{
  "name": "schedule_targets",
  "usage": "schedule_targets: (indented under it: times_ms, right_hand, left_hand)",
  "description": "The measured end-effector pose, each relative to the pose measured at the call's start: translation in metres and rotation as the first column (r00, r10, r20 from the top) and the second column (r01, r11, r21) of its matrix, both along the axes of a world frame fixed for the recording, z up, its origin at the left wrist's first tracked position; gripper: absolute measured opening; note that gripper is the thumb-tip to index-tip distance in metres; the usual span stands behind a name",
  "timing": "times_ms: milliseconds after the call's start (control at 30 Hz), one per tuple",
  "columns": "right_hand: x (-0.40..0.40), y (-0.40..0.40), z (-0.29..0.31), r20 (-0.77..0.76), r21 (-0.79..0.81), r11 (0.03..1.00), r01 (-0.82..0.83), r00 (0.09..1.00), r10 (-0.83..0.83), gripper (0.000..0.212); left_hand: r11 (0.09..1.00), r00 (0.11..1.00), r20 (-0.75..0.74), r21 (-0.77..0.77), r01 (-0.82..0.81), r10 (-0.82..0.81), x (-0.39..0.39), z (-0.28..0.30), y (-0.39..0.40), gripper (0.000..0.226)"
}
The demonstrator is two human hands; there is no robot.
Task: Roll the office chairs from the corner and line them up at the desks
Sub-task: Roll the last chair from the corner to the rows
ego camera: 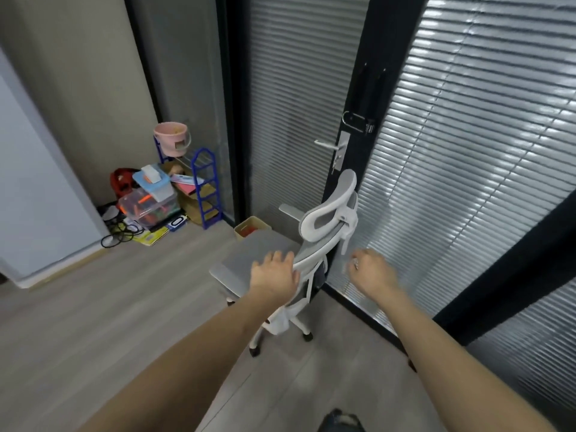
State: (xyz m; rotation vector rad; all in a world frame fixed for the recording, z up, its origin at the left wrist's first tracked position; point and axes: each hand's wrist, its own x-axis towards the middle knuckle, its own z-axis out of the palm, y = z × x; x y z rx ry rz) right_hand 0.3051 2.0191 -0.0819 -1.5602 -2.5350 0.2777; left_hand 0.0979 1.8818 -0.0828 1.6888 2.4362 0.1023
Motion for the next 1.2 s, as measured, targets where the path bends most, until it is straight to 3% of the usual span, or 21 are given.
schedule_targets:
  times_ms: [333, 567, 733, 933, 1200]
  right_hand:
    - [0.013, 0.208, -0.059, 0.001, 0.015, 0.959, -0.283, 0.959, 0.283, 0.031]
    - [0.019, 0.296, -0.082, 0.01, 0.012, 0.832, -0.554, 0.833, 0.554, 0.057]
    - [0.014, 0.32, -0.066, 0.091, -0.125, 0.78, -0.614, 0.775, 0.625, 0.083]
    - [-0.004, 0.334, -0.062, 0.154, -0.277, 0.695, -0.663, 0.683, 0.714, 0.092]
    - [-0.028, 0.33, -0.072, 0.213, -0.312, 0.687, -0.656, 0.657, 0.723, 0.105]
  left_hand:
    - [0.955, 0.954, 0.091, 0.06, -0.29, 0.284, 0.093, -0.056, 0.144, 0.05]
    - [0.865, 0.861, 0.081, -0.044, -0.501, 0.503, 0.14, -0.079, 0.203, 0.066]
    - [0.802, 0.806, 0.05, -0.153, -0.577, 0.59, 0.148, -0.083, 0.231, 0.072]
    - [0.759, 0.774, 0.023, -0.214, -0.615, 0.633, 0.151, -0.089, 0.234, 0.072]
    - [0.736, 0.752, 0.063, -0.27, -0.62, 0.656, 0.14, -0.087, 0.212, 0.07]
